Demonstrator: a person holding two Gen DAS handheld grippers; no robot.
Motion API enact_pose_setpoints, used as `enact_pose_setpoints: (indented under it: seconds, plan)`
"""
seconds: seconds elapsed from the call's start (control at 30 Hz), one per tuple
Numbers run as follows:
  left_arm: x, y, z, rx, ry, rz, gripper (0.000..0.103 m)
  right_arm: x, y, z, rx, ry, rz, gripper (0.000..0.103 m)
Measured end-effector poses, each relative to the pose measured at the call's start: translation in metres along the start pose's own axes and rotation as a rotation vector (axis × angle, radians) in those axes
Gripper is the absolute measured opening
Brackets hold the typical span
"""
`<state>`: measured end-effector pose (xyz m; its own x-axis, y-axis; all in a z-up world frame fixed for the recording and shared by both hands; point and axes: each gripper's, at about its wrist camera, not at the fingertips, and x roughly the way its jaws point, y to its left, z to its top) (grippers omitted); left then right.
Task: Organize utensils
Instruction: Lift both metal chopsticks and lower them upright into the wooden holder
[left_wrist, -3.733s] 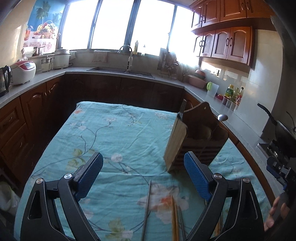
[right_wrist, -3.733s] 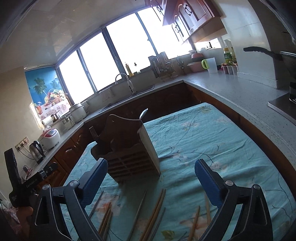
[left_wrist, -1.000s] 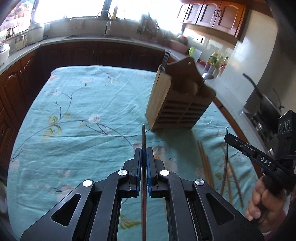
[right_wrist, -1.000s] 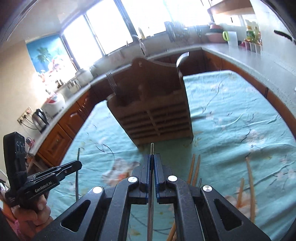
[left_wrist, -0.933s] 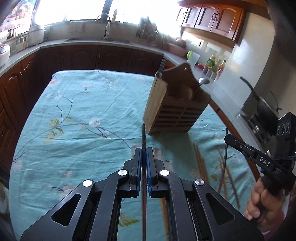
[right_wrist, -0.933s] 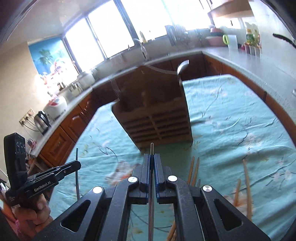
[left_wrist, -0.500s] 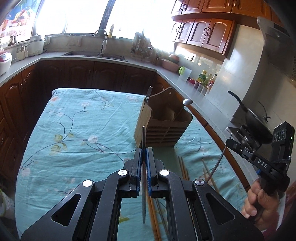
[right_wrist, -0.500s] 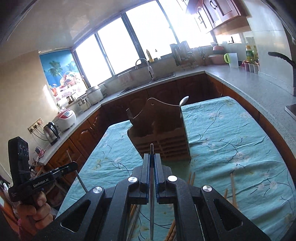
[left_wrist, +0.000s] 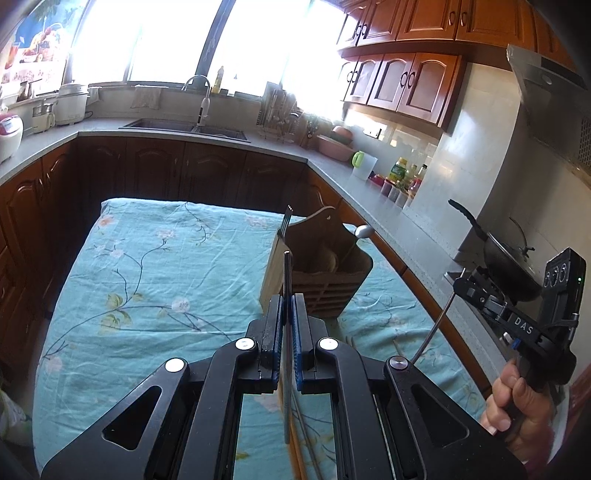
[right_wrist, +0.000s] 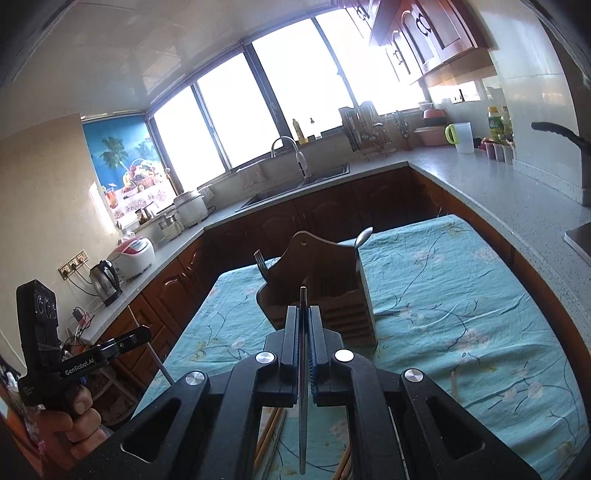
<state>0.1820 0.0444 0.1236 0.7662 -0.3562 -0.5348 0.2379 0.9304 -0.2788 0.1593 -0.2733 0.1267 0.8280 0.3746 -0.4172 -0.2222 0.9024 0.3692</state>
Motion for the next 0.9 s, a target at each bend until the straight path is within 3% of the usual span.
enact_pose_setpoints:
  seconds: [0.33, 0.7, 0.9]
  plan:
    - [0.013, -0.013, 0.035, 0.015, -0.055, -0.012, 0.004, 0.005, -0.009, 0.040, 0.000, -0.094, -0.030, 0.004]
    - [0.036, -0.024, 0.114, -0.001, -0.214, 0.006, 0.004, 0.024, -0.011, 0.114, 0.014, -0.262, -0.055, 0.004]
    - [0.069, -0.021, 0.129, -0.029, -0.277, 0.048, 0.004, 0.058, -0.021, 0.129, 0.010, -0.276, -0.098, 0.004]
